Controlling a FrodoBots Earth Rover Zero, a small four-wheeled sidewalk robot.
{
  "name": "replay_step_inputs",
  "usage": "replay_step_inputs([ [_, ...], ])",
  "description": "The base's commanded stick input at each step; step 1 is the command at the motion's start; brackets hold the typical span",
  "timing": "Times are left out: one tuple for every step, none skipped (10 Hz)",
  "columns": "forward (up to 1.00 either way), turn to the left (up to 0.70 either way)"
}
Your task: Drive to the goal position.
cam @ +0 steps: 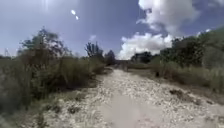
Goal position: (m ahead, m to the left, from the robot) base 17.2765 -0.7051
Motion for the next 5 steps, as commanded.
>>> replay_step_inputs([
  [0.85, 0.0],
  [0.85, 0.0],
  [0.85, 0.0],
  [0.85, 0.0],
  [0.85, 0.0],
])
